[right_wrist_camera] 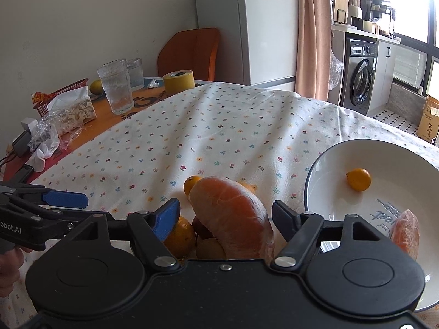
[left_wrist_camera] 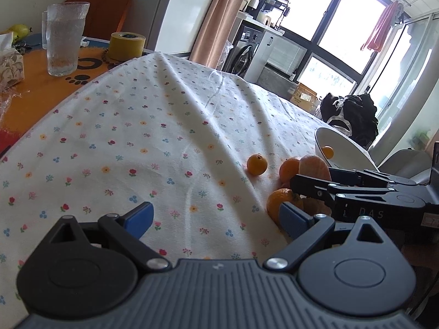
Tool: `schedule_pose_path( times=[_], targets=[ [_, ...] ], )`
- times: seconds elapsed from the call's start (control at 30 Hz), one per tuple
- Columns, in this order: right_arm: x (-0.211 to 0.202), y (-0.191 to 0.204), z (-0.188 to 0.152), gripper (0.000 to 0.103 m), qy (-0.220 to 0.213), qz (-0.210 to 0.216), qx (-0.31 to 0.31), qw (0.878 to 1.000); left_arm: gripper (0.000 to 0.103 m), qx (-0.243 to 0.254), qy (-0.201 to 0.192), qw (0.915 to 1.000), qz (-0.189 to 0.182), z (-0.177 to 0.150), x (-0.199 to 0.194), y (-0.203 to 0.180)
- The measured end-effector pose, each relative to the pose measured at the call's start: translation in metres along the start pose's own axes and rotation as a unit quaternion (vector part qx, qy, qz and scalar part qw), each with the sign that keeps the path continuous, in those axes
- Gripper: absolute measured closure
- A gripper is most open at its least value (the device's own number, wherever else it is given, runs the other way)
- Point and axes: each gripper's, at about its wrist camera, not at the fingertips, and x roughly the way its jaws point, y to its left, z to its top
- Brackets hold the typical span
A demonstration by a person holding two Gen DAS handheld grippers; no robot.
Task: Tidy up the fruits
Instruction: 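Close the right tool on the second sweet potato, then lift the sweet potato toward the bowl with the right tool while the left tool grasps a tangerine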
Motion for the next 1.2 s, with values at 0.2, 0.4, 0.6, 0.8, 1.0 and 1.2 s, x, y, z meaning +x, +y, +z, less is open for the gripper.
schedule_pose_path(
  times=[0.2, 0.4, 0.6, 0.8, 1.0, 1.2],
  targets=[
    [0.008, 0.000, -0.001, 0.043, 0.008, -0.011, -0.004, 1.000, 0.006, -0.004, 0.001, 1.0000, 0.003, 0.000, 0.001, 0.002],
    [0.004, -0.003, -0.007, 0.049, 0.011, -0.008, -0.005, 1.000, 0.006, -0.004, 0.003, 1.0000, 0.003, -0.001, 0.003, 0.000],
    [-0.003, -0.005, -0.009, 0.060, 0.010, -0.003, -0.005, 1.000, 0.006, 0.003, 0.001, 1.0000, 0.003, -0.002, 0.002, -0.007],
    [-0.011, -0.007, -0.011, 0.063, 0.001, 0.000, 0.001, 1.000, 0.006, 0.008, -0.003, 1.0000, 0.004, -0.002, 0.002, -0.012],
    [-0.024, -0.012, -0.011, 0.064, -0.016, 0.002, 0.008, 1.000, 0.006, 0.015, -0.005, 0.9999, 0.002, -0.001, 0.004, -0.019],
    [-0.037, -0.021, -0.010, 0.064, -0.033, 0.003, 0.021, 0.999, 0.007, 0.027, -0.006, 0.9996, -0.004, 0.000, 0.008, -0.029]
  ],
)
